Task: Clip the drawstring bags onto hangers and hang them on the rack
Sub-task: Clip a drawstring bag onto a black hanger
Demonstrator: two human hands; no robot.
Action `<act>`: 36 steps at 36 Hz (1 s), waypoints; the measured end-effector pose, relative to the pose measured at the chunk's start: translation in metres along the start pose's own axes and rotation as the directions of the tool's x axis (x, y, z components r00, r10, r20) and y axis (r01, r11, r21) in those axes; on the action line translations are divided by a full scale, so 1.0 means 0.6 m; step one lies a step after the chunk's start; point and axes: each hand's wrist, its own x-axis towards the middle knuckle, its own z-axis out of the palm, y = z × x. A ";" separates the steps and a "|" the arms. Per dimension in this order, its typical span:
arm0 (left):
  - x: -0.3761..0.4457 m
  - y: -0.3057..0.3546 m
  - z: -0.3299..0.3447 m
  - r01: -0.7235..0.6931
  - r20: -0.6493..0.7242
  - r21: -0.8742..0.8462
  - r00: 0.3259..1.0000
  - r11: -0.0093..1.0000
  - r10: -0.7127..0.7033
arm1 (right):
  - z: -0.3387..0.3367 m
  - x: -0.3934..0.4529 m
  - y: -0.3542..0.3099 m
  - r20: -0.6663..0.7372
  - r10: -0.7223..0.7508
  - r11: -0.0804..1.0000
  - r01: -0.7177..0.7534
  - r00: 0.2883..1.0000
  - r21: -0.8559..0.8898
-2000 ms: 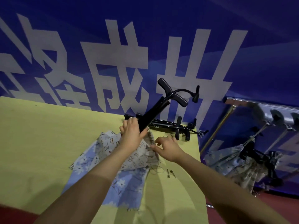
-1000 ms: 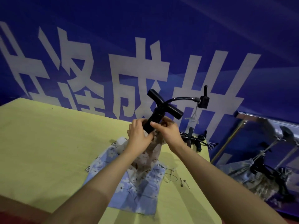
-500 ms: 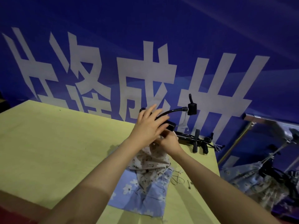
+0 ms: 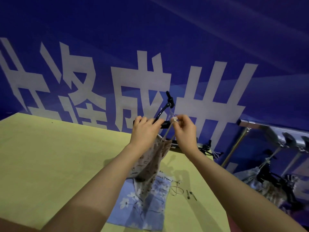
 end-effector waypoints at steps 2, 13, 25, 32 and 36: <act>0.003 0.005 0.001 -0.001 -0.014 -0.057 1.000 0.998 0.000 | -0.003 0.012 -0.020 -0.046 0.008 0.999 -0.005 0.999 0.054; 0.026 0.006 -0.042 -0.083 0.307 -0.045 0.947 0.996 0.093 | -0.020 0.057 -0.115 -0.077 0.059 0.929 -0.026 0.995 0.370; 0.055 -0.004 -0.076 -0.043 0.213 -0.032 0.976 0.999 0.049 | -0.029 0.087 -0.188 -0.093 -0.122 0.901 0.149 0.988 0.408; 0.037 0.019 -0.071 0.067 0.254 0.046 0.964 0.997 -0.077 | -0.035 0.096 -0.187 -0.092 -0.202 0.921 0.221 0.975 0.320; 0.030 0.026 -0.077 0.140 0.266 0.001 0.954 0.990 -0.135 | -0.044 0.098 -0.197 -0.058 -0.184 0.910 0.192 0.981 0.368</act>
